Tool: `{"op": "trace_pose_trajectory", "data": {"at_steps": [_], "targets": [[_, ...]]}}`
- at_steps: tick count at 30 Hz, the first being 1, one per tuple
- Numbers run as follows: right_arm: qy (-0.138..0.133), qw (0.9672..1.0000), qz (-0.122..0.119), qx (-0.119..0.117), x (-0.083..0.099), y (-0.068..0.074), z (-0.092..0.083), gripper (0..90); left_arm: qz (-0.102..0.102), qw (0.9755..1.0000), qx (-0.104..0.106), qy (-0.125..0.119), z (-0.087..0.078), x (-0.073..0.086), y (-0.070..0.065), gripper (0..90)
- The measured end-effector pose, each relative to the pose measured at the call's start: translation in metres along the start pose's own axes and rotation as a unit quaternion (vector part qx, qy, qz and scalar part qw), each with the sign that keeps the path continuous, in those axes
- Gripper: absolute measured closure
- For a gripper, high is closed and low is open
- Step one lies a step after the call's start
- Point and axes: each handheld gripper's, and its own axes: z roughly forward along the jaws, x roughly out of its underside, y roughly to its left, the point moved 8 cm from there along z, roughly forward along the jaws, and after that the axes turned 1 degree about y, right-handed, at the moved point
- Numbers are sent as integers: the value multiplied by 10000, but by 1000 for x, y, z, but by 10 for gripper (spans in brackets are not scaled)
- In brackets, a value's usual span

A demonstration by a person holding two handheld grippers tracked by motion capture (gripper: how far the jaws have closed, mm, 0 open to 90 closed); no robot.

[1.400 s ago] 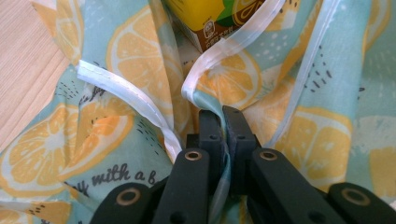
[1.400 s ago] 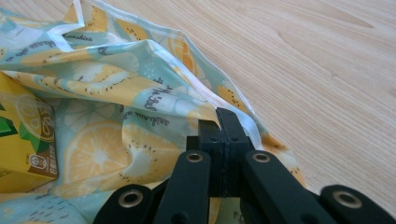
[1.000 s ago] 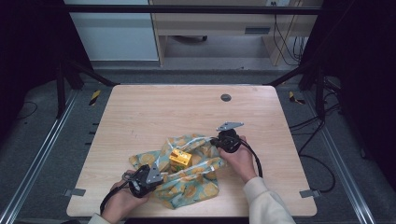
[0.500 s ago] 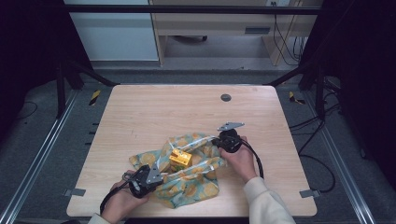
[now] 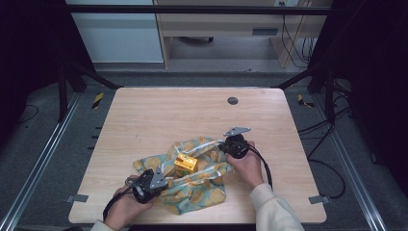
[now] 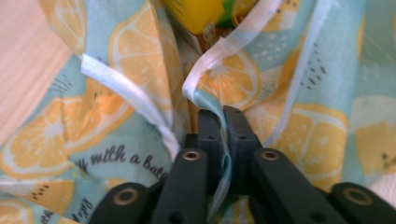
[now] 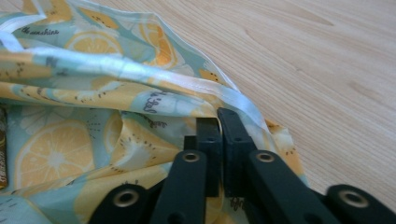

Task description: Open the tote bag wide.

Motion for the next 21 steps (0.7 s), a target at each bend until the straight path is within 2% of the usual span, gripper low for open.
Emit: {"op": "trace_pose_trajectory", "data": {"at_steps": [2, 5, 6, 7, 9, 10, 11, 12, 14, 16, 19, 21], "targets": [[-30, 10000, -55, 65, -2, 2, -3, 721, -38, 9997, -86, -222, -5, -5, 2, 761], [-111, 9994, -246, 228, -7, 5, -12, 553, -241, 9979, -202, -558, -10, -13, 4, 639], [-111, 9994, -246, 228, -7, 5, -12, 553, -241, 9979, -202, -558, -10, -13, 4, 600], [-144, 9991, -292, 278, -10, 7, -16, 500, -275, 9972, -246, -646, -12, -15, 5, 600], [-268, 9981, -435, 348, -17, 14, -28, 373, -339, 9957, -285, -818, -16, -19, 6, 508], [-268, 9981, -435, 348, -17, 14, -28, 373, -390, 9945, -310, -924, -19, -22, 7, 508], [-318, 9979, -469, 318, -21, 20, -36, 335, -416, 9937, -332, -990, -22, -24, 8, 452], [-318, 9979, -469, 318, -21, 20, -36, 335, -429, 9932, -354, -1024, -24, -25, 9, 452], [-406, 9976, -490, 256, -25, 24, -43, 305, -527, 9903, -369, -1229, -30, -30, 10, 432], [-534, 9969, -537, 209, -30, 31, -55, 297, -625, 9867, -417, -1444, -37, -34, 12, 414], [-628, 9962, -586, 129, -35, 38, -64, 318, -776, 9798, -524, -1765, -49, -41, 17, 417], [-587, 9967, -554, 87, -34, 43, -66, 332, -872, 9788, -623, -1744, -51, -42, 25, 429]]}}
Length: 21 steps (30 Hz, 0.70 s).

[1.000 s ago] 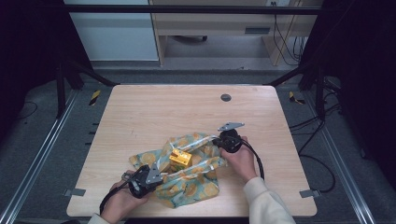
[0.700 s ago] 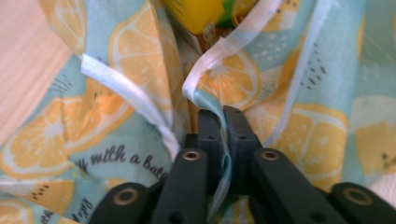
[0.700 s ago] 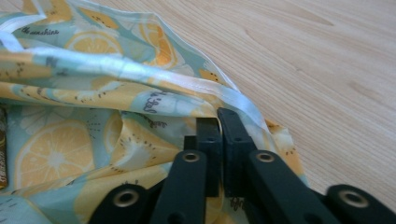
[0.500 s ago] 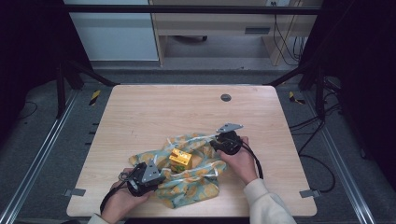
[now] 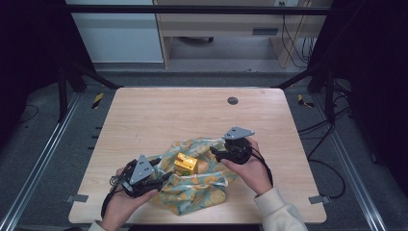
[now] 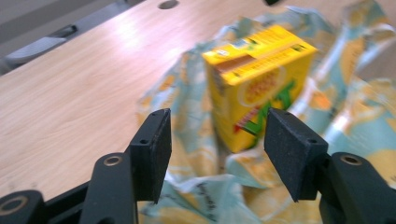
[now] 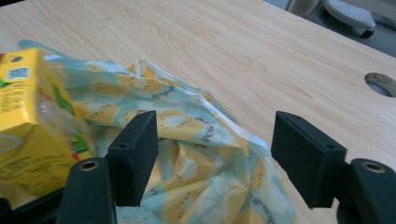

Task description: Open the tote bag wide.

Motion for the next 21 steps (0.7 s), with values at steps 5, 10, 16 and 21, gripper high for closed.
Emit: {"op": "trace_pose_trajectory", "data": {"at_steps": [5, 10, 16, 21], "targets": [[268, 9990, -190, -300, 16, 26, 0, 333, -75, 9973, -175, 710, 27, 23, 14, 471], [430, 9977, -262, -457, 34, 44, -5, 319, 85, 9937, -236, 1095, 40, 33, 13, 484], [854, 9934, -510, -579, 64, 58, -5, 318, 217, 9893, -210, 1429, 41, 47, 12, 496], [1151, 9888, -672, -665, 80, 61, -2, 318, 228, 9865, -252, 1601, 46, 55, 13, 480]]}}
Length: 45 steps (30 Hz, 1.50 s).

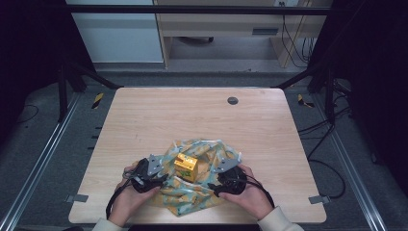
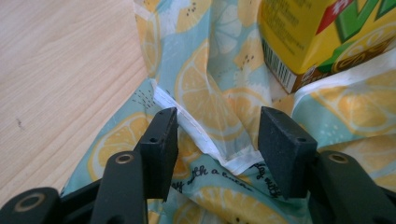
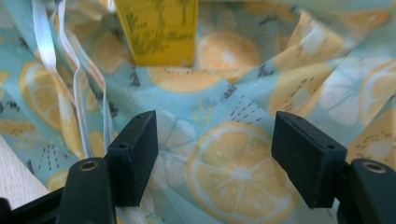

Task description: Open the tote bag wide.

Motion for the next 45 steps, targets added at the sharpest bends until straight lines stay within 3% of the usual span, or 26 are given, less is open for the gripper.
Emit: {"op": "trace_pose_trajectory", "data": {"at_steps": [4, 12, 16, 19, 20, 25, 26, 27, 32, 33, 37, 45], "targets": [[183, 9998, -110, -10, 7, 2, 4, 328, 52, 10000, 3, 79, 1, 3, 0, 482], [364, 9993, -118, -34, 17, 3, 5, 333, 133, 9995, -209, 190, 1, 7, 4, 467], [341, 9994, -90, -52, 17, 2, 1, 333, -22, 9998, -150, 133, -3, 7, 7, 444], [112, 9999, -26, -54, 13, -1, -7, 260, -192, 9997, -99, -70, -8, 4, 11, 332], [112, 9999, -26, -54, 13, -1, -7, 260, -302, 9994, -54, -169, -11, 2, 11, 332], [-310, 9994, 97, 73, 6, -12, -29, 152, -729, 9947, 52, -727, -25, -6, 19, 192], [-396, 9991, 110, 98, 6, -14, -33, 150, -888, 9918, 62, -921, -30, -9, 23, 173], [-396, 9991, 110, 98, 6, -14, -33, 150, -888, 9918, 62, -921, -30, -9, 23, 162], [-680, 9967, 299, 319, 4, -29, -45, 138, -1172, 9842, -102, -1326, -41, -12, 38, 127], [-768, 9953, 416, 420, 4, -37, -48, 135, -1298, 9810, -141, -1432, -44, -12, 44, 118], [-908, 9918, 671, 603, 6, -50, -52, 134, -1399, 9790, -218, -1464, -46, -9, 51, 118], [-919, 9866, 1059, 829, 19, -76, -59, 122, -1551, 9768, -351, -1434, -51, 1, 69, 118]]}}
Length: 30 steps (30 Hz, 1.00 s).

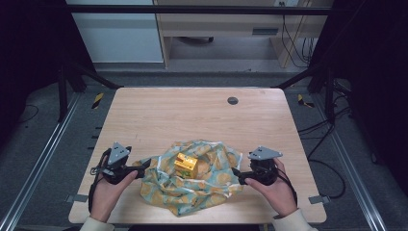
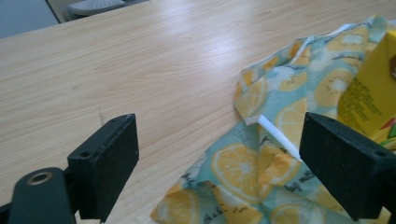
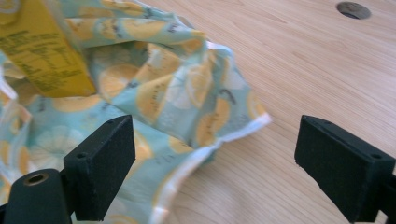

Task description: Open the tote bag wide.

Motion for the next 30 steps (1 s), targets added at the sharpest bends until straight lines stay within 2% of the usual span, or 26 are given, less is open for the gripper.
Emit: {"op": "trace_pose_trajectory", "data": {"at_steps": [1, 2, 3, 6, 10, 15, 19, 21, 30], "targets": [[0, 10000, 0, 0, 0, 0, 0, 122, 11, 10000, -31, 8, -1, 0, 3, 118], [11, 10000, 83, 50, 3, -7, -1, 115, -37, 9999, -94, 3, -2, 1, 9, 116], [11, 10000, 83, 50, 3, -7, -1, 115, -37, 9999, -94, 3, -2, 1, 9, 116], [14, 9996, 236, 184, 7, -21, -4, 115, -134, 9997, -208, 33, -4, 5, 23, 111], [-6, 9990, 349, 288, 10, -32, -6, 108, -214, 9994, -280, 26, -6, 7, 32, 109], [-13, 9976, 557, 423, 17, -48, -12, 98, -261, 9985, -482, 54, -9, 10, 46, 109], [-31, 9960, 692, 561, 23, -64, -18, 91, -342, 9979, -554, 11, -11, 12, 54, 105], [-12, 9943, 837, 655, 30, -75, -22, 90, -345, 9977, -590, 28, -12, 13, 58, 105], [-17, 9900, 1123, 857, 45, -99, -32, 89, -366, 9966, -723, 117, -11, 19, 69, 93]]}}
